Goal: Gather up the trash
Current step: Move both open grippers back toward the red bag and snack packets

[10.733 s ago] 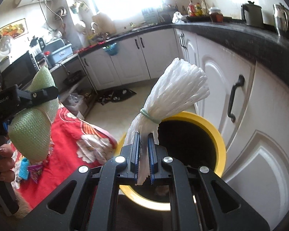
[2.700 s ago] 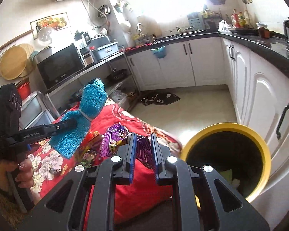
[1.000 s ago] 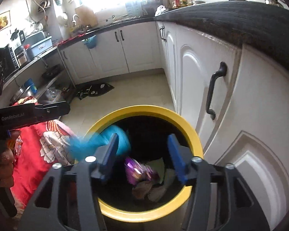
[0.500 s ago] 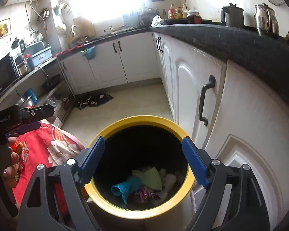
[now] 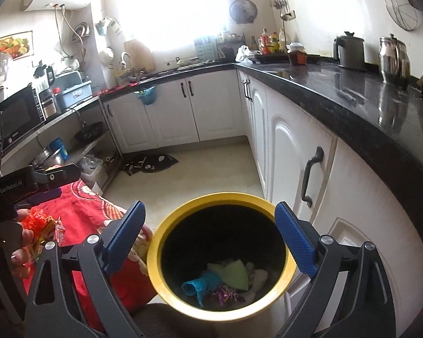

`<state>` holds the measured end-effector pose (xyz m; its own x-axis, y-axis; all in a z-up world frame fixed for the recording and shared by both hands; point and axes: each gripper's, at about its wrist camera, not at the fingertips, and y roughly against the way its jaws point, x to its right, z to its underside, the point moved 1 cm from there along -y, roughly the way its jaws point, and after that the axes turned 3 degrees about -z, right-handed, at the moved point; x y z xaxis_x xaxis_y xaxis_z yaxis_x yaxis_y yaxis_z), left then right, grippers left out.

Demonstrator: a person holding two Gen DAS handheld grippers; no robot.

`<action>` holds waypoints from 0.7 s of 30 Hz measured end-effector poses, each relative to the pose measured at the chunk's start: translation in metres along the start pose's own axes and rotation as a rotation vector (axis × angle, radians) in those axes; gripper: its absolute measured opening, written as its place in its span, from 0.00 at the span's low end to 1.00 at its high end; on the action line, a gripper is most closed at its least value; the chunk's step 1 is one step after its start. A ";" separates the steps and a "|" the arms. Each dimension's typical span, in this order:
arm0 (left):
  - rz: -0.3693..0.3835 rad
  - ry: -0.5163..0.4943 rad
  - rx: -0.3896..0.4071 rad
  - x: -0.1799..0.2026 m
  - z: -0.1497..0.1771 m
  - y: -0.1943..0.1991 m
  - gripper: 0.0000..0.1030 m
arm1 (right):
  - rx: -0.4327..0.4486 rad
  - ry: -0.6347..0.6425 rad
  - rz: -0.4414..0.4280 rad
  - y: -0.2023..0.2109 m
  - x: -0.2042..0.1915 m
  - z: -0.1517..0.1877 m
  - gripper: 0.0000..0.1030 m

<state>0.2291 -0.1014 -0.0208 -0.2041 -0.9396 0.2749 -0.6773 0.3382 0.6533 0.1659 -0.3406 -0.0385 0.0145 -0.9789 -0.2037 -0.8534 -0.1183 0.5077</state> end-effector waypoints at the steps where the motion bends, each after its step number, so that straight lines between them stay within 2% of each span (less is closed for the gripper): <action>1: -0.001 0.004 0.007 -0.002 0.000 0.004 0.90 | 0.002 0.002 -0.002 0.002 -0.002 -0.001 0.88; 10: -0.015 0.034 0.054 -0.018 0.002 0.031 0.90 | 0.031 0.037 -0.035 0.018 -0.024 -0.008 0.89; 21: -0.059 0.086 0.111 -0.059 0.004 0.068 0.90 | 0.048 0.100 -0.105 0.030 -0.066 -0.009 0.90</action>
<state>0.1922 -0.0231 0.0044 -0.1035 -0.9479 0.3013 -0.7612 0.2705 0.5894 0.1444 -0.2812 -0.0021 0.1545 -0.9735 -0.1683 -0.8683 -0.2151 0.4471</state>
